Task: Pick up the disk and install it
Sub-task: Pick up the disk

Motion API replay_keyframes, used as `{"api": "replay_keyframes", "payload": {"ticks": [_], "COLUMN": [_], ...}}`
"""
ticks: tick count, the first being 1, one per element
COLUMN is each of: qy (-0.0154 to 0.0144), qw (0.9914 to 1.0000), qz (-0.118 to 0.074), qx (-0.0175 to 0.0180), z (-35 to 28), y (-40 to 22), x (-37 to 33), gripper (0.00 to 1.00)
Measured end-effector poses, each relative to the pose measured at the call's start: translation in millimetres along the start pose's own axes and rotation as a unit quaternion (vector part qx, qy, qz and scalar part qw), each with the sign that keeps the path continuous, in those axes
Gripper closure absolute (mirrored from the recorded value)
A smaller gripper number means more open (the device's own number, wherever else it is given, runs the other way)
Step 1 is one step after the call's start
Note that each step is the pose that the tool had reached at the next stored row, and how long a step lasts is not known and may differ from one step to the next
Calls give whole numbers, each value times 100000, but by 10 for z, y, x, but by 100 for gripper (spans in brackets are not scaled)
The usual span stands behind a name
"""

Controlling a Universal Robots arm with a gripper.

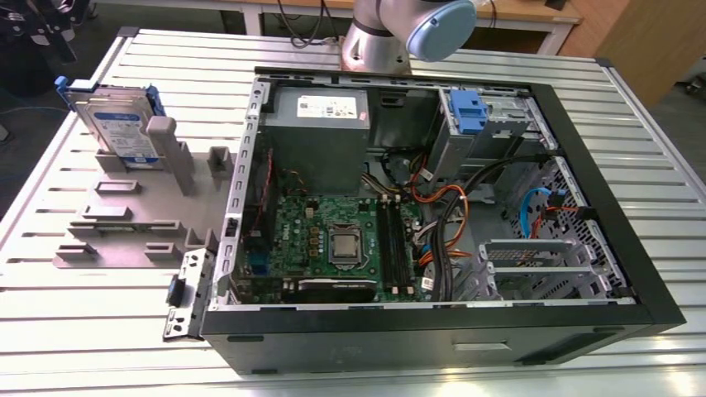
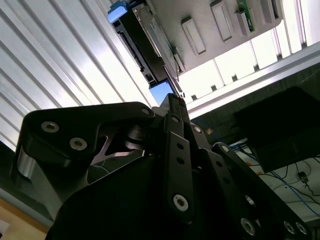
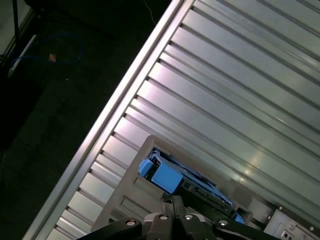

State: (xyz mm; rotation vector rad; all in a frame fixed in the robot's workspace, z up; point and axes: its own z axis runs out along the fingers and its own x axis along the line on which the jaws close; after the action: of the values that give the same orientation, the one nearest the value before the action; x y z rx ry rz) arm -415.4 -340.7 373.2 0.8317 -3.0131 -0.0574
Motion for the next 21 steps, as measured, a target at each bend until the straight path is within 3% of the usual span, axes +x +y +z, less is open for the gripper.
{"api": "replay_keyframes", "payload": {"ticks": [14,21], "qy": [22,-323], "qw": [99997,99976], "qz": [-760,-2128], "qx": [24,262], "z": [0,6], "y": [0,0], "x": [0,0], "gripper": [89,89]}}
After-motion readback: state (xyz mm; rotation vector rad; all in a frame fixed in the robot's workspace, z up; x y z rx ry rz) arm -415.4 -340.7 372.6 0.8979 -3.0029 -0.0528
